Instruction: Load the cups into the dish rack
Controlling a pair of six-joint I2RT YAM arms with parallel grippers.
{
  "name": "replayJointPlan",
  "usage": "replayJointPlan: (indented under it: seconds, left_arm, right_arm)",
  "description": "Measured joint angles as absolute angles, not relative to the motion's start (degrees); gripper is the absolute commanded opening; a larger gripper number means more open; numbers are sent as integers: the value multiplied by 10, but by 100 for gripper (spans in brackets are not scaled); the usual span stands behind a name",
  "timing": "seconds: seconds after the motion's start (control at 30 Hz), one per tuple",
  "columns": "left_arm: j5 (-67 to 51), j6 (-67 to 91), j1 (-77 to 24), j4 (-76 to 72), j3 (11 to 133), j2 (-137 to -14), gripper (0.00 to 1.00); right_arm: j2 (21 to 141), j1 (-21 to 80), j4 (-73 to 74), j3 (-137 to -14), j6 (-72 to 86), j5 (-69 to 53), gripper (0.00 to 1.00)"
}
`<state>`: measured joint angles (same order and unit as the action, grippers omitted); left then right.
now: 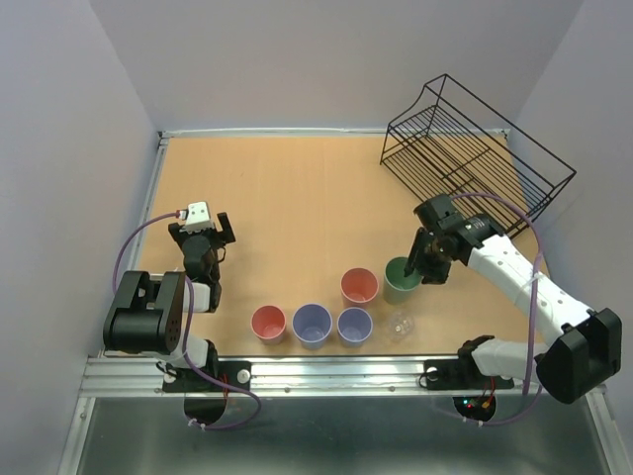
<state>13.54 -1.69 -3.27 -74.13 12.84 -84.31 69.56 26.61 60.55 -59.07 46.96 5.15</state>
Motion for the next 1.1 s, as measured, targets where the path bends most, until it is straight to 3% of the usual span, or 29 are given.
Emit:
replayJointPlan:
  seconds: [0.07,0.17,0.2,0.27,0.6,0.7,0.9,1.1]
  left_arm:
    - [135,-17,-33,-741,128,-843,99]
    - [135,-17,-33,-741,129,-843,99]
    - [135,-17,-33,-741,129,-843,99]
    - [132,-17,-33,-741,129,-842,99]
    - [132,-36,-33,-587,289,-750,99]
    - [125,-19,-33,-473,369,-699,99]
    - [72,61,-31,-208,669,-749,99]
    - [-79,181,-36,-84,773,-766,99]
  right_arm:
    - [696,266,601,-585,469,51,42]
    - [696,266,591,-580,467,51,27]
    - [696,266,589,-580,465,51,16]
    - [696,266,582,-576,462,51,4]
    - [689,266,598,-578,452,63,0]
    - [688,266,622,-606,453,77,0]
    - [688,266,675,-759,450,116,0]
    - [695,266,687,-934,448,127,0]
